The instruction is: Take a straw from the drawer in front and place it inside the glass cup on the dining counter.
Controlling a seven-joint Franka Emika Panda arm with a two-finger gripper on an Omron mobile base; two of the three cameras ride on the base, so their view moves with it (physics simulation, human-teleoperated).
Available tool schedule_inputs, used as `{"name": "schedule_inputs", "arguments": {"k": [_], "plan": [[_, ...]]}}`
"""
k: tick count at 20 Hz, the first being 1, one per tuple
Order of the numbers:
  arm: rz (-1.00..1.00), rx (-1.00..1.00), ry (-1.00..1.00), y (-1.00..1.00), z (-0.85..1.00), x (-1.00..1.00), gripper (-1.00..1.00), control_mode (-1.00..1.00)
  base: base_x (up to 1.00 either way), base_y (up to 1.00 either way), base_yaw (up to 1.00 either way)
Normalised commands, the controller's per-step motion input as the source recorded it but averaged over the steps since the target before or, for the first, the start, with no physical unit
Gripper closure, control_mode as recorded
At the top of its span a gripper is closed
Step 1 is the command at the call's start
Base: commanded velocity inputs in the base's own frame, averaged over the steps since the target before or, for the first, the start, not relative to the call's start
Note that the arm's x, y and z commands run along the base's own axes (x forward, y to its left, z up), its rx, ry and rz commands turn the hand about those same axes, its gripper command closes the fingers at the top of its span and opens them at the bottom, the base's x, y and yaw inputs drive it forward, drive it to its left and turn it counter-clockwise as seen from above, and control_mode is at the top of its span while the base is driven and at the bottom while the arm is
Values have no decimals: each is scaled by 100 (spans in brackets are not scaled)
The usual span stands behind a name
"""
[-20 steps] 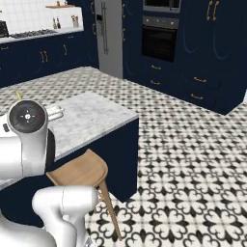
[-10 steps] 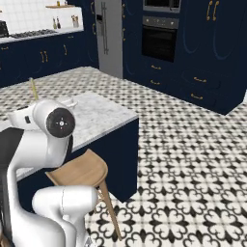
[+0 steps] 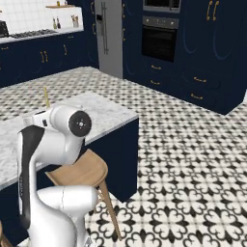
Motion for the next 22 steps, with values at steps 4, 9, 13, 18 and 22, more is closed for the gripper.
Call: {"name": "schedule_inputs", "arguments": {"k": [4, 9, 13, 18, 22], "plan": [[17, 7, -24, 7, -59, 42, 100, -100, 0, 0, 0], [26, 4, -29, 7, -58, 69, 100, -100, 0, 0, 0], [27, -1, -27, 5, -46, 69, 100, -100, 0, 0, 0], [9, -11, -10, 26, -6, 37, 100, -100, 0, 0, 0], [0, -28, -4, 76, 0, 19, 100, -100, 0, 0, 0]]}}
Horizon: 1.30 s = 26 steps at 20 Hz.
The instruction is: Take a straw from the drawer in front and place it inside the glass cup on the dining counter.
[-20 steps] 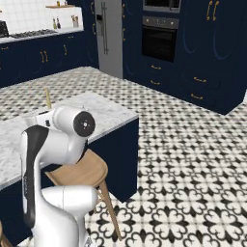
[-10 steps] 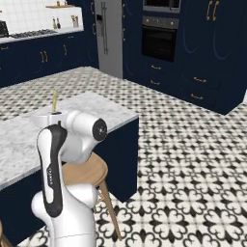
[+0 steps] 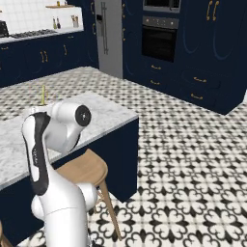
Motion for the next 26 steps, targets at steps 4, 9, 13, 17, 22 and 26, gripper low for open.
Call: {"name": "schedule_inputs", "arguments": {"k": [4, 9, 13, 17, 22, 26], "plan": [[-5, -26, -6, 82, -1, 13, 100, -100, 0, 0, 0], [-5, -8, 0, 47, -12, 26, 100, -100, 0, 0, 0], [-1, 0, 0, 4, -31, 17, 100, -100, 0, 0, 0], [0, 1, 0, -1, -45, 18, 100, -100, 0, 0, 0], [0, 0, 1, 9, -23, 31, 100, -100, 0, 0, 0], [0, 0, 0, 10, -19, 22, 100, -100, 0, 0, 0]]}}
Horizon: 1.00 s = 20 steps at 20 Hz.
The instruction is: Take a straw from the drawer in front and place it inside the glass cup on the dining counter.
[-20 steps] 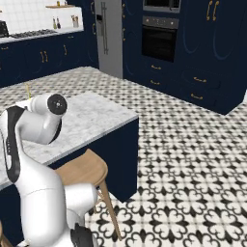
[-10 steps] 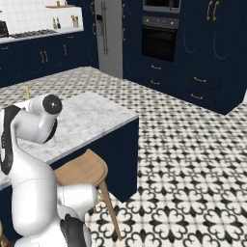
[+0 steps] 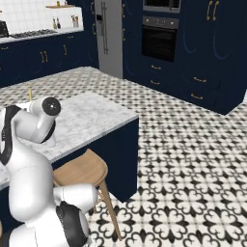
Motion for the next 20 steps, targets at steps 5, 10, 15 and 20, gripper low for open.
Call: {"name": "schedule_inputs", "arguments": {"k": [5, 10, 15, 20], "plan": [[0, -1, 0, 9, -23, 14, 100, -100, 0, 0, 0], [0, 0, 0, 3, -22, 16, 100, -100, 0, 0, 0], [0, 0, 0, 0, -31, 30, 100, -100, 0, 0, 0], [0, 0, -4, 0, -23, 39, 100, -100, 0, 0, 0]]}}
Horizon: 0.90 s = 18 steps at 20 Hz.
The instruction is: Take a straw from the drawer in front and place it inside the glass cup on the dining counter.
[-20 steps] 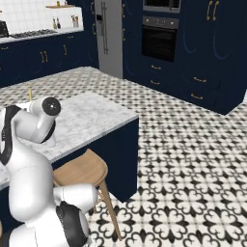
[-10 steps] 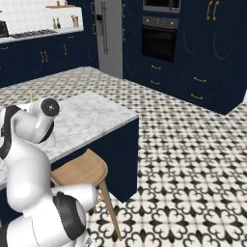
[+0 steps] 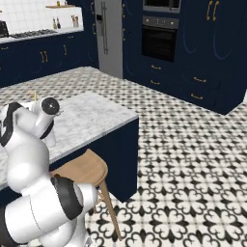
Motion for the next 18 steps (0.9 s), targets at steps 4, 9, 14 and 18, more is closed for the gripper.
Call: {"name": "schedule_inputs", "arguments": {"k": [4, 9, 14, 18], "plan": [[0, 0, -6, 0, -34, 31, 100, -100, 0, 0, 0], [0, -3, -11, 0, -52, 22, 100, -100, 0, 0, 0], [0, -1, -11, 0, -48, 23, 100, -100, 0, 0, 0], [0, 0, -10, 0, -46, 20, 100, -100, 0, 0, 0]]}}
